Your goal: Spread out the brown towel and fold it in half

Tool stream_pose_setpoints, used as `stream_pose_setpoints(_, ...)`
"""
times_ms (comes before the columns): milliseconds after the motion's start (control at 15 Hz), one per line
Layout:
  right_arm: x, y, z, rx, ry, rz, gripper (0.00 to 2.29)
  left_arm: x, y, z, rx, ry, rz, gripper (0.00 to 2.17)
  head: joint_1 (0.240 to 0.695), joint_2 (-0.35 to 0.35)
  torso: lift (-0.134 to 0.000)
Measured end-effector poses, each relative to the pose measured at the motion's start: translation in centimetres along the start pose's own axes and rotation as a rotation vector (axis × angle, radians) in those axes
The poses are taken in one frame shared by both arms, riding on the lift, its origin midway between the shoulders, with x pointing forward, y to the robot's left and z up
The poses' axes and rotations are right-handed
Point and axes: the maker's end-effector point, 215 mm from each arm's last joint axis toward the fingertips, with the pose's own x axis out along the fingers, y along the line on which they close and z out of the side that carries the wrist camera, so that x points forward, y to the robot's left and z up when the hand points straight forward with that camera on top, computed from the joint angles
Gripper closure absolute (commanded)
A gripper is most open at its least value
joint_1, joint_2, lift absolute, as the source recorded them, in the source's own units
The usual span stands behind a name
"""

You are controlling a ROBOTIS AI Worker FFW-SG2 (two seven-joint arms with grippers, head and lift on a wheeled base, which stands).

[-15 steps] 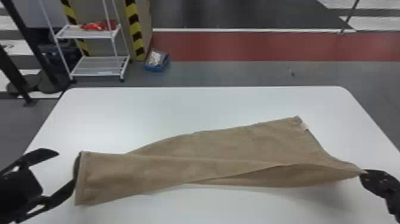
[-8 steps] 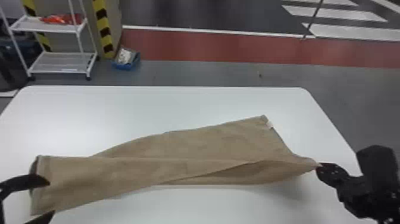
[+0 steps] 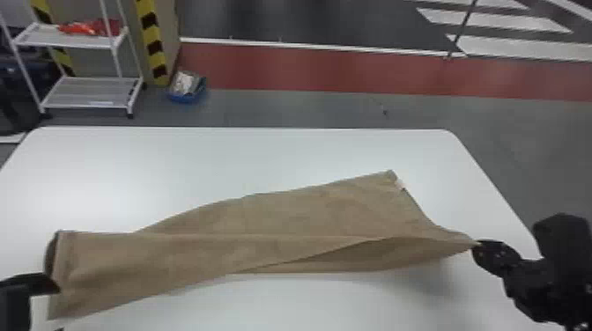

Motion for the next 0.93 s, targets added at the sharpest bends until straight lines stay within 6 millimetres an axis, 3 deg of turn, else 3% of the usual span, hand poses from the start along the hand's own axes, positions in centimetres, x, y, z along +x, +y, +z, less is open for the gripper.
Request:
stream_pose_setpoints(200, -0.1, 0.0, 0.1, 0.001, -0.002, 0.000, 1.33, 0.6, -0.1, -0.7, -0.012, 0.024, -0.011, 0.77, 0.695, -0.102, -0.128)
stream_pose_setpoints(933, -0.6, -0.3, -0.2, -0.001, 0.003, -0.008, 1.33, 2.2, -0.7, -1.2, 0.005, 0.056, -0.010, 0.78, 0.695, -0.110, -0.128)
